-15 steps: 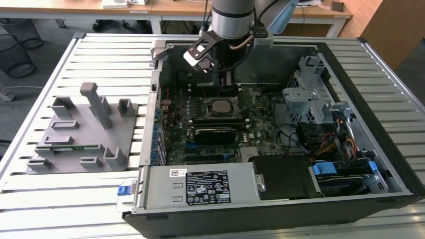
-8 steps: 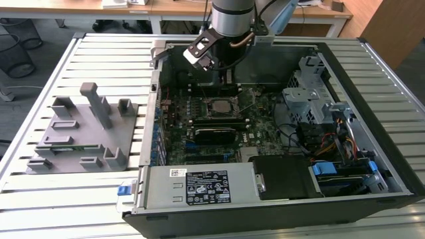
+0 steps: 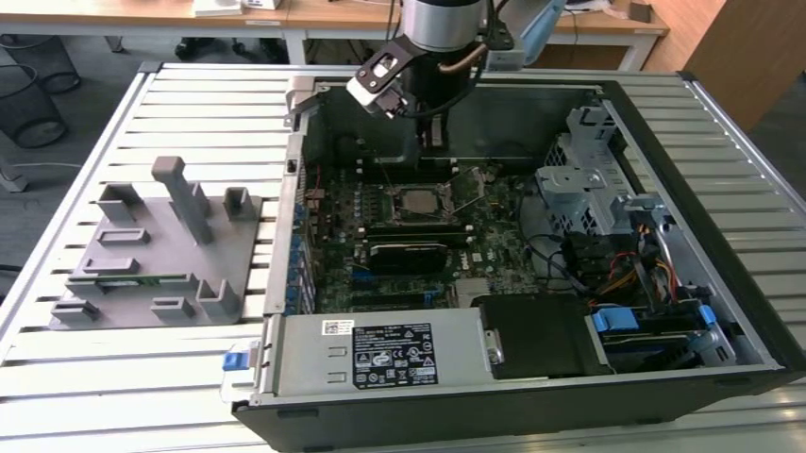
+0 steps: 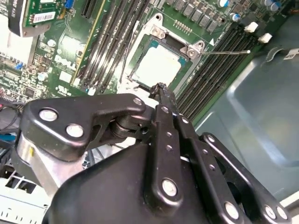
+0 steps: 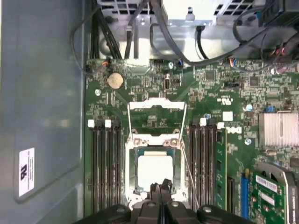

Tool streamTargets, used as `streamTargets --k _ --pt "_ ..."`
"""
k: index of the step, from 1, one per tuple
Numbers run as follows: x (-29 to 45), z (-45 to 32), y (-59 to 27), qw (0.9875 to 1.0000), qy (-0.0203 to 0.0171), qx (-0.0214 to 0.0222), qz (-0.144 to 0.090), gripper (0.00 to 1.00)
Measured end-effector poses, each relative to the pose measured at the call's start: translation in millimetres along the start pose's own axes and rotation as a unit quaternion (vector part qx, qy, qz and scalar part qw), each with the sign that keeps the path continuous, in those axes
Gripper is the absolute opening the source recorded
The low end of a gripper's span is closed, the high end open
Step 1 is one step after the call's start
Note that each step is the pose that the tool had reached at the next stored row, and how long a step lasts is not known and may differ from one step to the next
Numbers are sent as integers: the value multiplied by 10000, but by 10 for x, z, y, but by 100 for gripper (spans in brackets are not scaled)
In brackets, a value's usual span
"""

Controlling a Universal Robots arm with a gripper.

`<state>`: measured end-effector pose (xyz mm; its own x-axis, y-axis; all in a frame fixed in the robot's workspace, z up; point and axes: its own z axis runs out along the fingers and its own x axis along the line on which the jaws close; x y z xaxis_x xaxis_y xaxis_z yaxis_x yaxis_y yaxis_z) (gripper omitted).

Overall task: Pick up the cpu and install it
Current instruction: 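Close the cpu cover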

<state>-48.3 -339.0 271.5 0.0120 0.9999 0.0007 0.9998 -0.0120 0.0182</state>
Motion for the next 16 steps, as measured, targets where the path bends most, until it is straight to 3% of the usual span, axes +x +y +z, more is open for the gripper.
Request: streamTargets --k 5,13,16 --pt "-81 0 54 10000 -2 1 0 11" --pt "-81 12 417 10000 -1 25 0 11" --pt "-80 18 463 10000 -2 26 0 11"
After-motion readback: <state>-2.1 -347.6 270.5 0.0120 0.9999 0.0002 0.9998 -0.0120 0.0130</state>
